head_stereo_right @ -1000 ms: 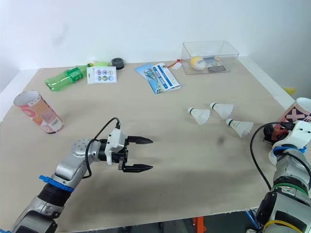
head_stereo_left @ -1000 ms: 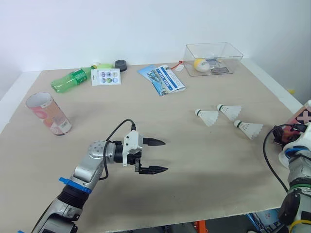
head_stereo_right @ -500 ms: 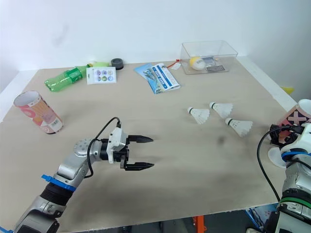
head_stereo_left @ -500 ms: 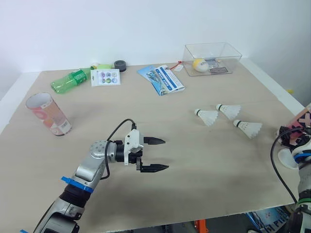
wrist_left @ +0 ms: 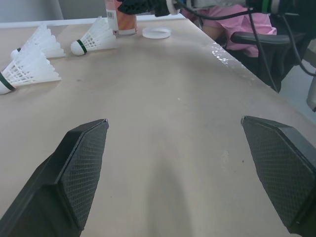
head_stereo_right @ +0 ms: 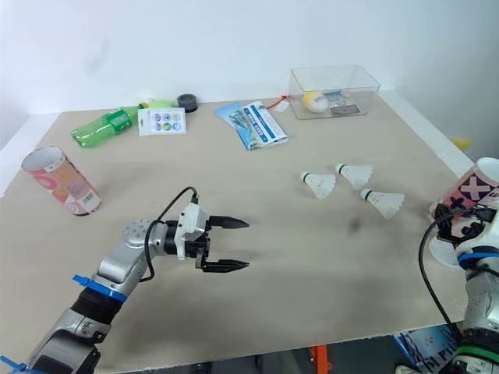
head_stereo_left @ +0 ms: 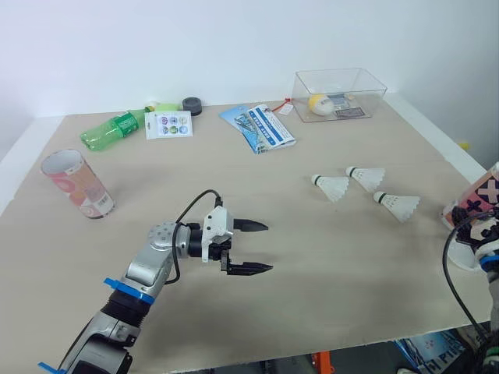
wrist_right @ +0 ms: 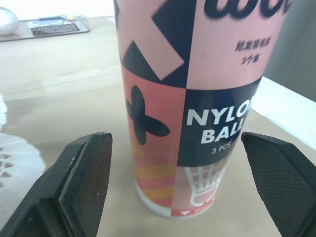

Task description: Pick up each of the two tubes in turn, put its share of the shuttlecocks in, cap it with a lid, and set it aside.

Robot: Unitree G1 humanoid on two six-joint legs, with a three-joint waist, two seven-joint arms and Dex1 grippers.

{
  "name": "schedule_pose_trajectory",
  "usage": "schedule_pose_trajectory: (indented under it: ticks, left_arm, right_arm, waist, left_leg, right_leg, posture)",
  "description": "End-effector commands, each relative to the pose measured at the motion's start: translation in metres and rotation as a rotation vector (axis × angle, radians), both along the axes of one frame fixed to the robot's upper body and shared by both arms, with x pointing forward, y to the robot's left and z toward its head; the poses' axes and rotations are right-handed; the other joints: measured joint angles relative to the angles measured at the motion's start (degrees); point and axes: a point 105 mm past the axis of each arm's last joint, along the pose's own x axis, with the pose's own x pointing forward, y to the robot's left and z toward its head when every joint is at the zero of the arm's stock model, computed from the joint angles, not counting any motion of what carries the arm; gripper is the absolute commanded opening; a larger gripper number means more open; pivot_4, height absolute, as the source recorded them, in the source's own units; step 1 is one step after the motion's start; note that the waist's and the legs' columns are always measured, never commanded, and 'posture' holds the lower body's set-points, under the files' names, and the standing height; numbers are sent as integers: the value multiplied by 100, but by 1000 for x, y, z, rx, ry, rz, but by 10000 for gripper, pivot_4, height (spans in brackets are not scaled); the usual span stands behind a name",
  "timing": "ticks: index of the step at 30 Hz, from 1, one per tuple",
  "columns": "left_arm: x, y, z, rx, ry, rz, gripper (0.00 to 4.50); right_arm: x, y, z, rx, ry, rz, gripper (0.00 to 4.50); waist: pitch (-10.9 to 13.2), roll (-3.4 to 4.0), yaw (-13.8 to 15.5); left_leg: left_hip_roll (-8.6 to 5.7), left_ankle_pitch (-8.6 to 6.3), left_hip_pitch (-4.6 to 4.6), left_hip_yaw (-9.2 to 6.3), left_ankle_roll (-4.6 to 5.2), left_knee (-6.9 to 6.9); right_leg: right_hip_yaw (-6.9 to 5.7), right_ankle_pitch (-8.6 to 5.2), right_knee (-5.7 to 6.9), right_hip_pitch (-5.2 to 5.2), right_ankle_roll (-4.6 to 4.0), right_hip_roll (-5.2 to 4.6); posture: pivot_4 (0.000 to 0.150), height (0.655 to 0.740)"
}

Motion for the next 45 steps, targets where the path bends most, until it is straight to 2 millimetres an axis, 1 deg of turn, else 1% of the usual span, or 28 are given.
schedule_pose_trajectory:
  ticks: [1,3,9,10,13,15,18,20,23,25,27,29,31,32,33,34,37,39,42,45]
  left_arm:
    - [1,-1,7,-7,-37,-18,45000]
    - [2,-1,6,-5,-37,-20,45000]
    - [10,-2,7,-11,-42,-11,45000]
    - [11,-2,7,-11,-42,-9,45000]
    - [14,-1,6,-13,-42,9,45000]
    - [16,1,6,-18,-43,29,45000]
    - [21,4,6,-26,-42,70,45000]
    - [23,7,6,-29,-47,101,45000]
    - [32,13,9,-50,-62,202,45000]
    - [40,21,13,-79,-59,302,45000]
    - [44,28,16,-99,-62,374,45000]
    - [49,41,19,-121,-71,487,45000]
    - [49,64,19,-157,-63,668,45000]
    - [47,73,19,-182,-46,745,45000]
    - [44,80,18,-192,-46,808,45000]
    - [41,84,18,-195,-46,844,45000]
    - [34,105,14,-224,-36,1039,45000]
    - [31,127,13,-264,-30,1220,45000]
    - [25,153,12,-314,-14,1424,45000]
    - [7,181,5,-356,4,1645,45000]
  right_arm:
    - [-12,-2,22,-25,-62,-31,44895]
    - [-17,3,23,-26,-59,-24,44895]
    - [-31,30,28,-6,-72,124,44895]
    - [-34,37,29,-34,-60,184,44895]
    - [-42,76,35,-126,-12,452,44895]
    - [-48,88,34,-159,22,576,44895]
    - [-51,103,31,-209,62,726,44895]
    - [-48,115,25,-240,93,827,44895]
    - [-37,150,21,-284,95,1028,44895]
    - [-24,177,24,-318,51,1155,44895]
    - [-15,201,27,-320,15,1265,44895]
    - [-4,230,29,-313,-29,1396,44895]
    - [13,278,28,-297,-71,1593,44895]
    - [17,298,28,-263,-75,1681,44895]
    - [20,313,27,-236,-74,1753,44895]
    - [21,321,27,-220,-73,1793,44895]
    - [34,349,26,-204,-75,1875,44895]
    - [39,362,23,-205,-60,1920,44895]
    - [44,372,19,-245,-57,1951,44895]
    - [55,380,21,-283,-88,1932,44895]
  waist:
    - [0,0,3]
    - [0,0,4]
    - [0,-1,5]
    - [0,0,9]
    - [-2,3,17]
    - [1,-3,7]
    - [9,-17,-4]
    - [12,-21,-1]
    - [16,-28,-26]
    - [18,-31,-55]
    - [21,-35,-78]
    - [28,-49,-89]
    - [39,-67,-136]
    - [44,-76,-174]
    - [46,-78,-156]
    - [46,-78,-135]
    - [46,-77,-13]
    - [46,-80,57]
    - [48,-84,35]
    - [48,-85,20]
  left_leg:
    - [0,0,-1,-1,0,0]
    - [0,0,-1,-1,0,0]
    - [1,0,-1,-2,0,0]
    - [1,0,-1,-3,0,0]
    - [1,-1,-4,-7,2,-2]
    - [2,-4,-4,-8,5,-3]
    - [3,-4,-3,-4,4,0]
    - [3,-4,-1,-7,4,0]
    - [4,-4,1,-7,4,1]
    - [7,-4,1,-8,4,1]
    - [10,-4,3,-8,4,0]
    - [11,-4,2,-13,4,-1]
    - [19,-5,3,-13,2,-6]
    - [29,-9,10,-8,-4,-6]
    - [33,-11,10,-10,-7,-9]
    - [39,-11,7,-13,-7,-9]
    - [53,-13,-9,-27,-12,-11]
    - [42,-19,-20,-30,-21,-7]
    - [23,-25,-28,-20,-31,3]
    - [12,-25,-32,-9,-32,8]
  right_leg:
    - [0,0,0,0,0,-1]
    - [0,0,0,0,0,-1]
    - [0,-2,-1,-1,-1,3]
    - [0,-2,-1,-1,-1,2]
    - [-3,-5,-2,-1,0,1]
    - [-6,-10,-3,-1,-2,4]
    - [0,-7,-4,-1,2,4]
    - [0,-7,-4,0,2,6]
    - [1,-7,-4,1,2,13]
    - [2,-6,-3,0,1,17]
    - [3,-4,-3,0,1,20]
    - [-2,-3,-2,0,3,22]
    - [0,10,-2,0,16,29]
    - [7,13,-3,-1,10,35]
    - [10,13,-1,-2,5,41]
    - [5,10,-1,-4,1,41]
    - [-19,-2,3,-11,-15,34]
    - [-32,11,3,-15,-40,16]
    - [-31,14,-1,-19,-23,-14]
    - [-29,22,-8,-18,-8,-29]
  posture:
    - [1500,7400]
    - [1500,7400]
    - [1500,7400]
    - [1500,7400]
    - [1500,7400]
    - [1500,7400]
    - [1500,7400]
    - [1500,7400]
    - [1500,7400]
    - [1500,7400]
    - [1500,7400]
    - [1500,7400]
    - [1500,7400]
    - [1500,7400]
    - [1500,7400]
    - [1500,7400]
    - [1500,7400]
    - [1500,7400]
    - [1500,7400]
    - [1500,7400]
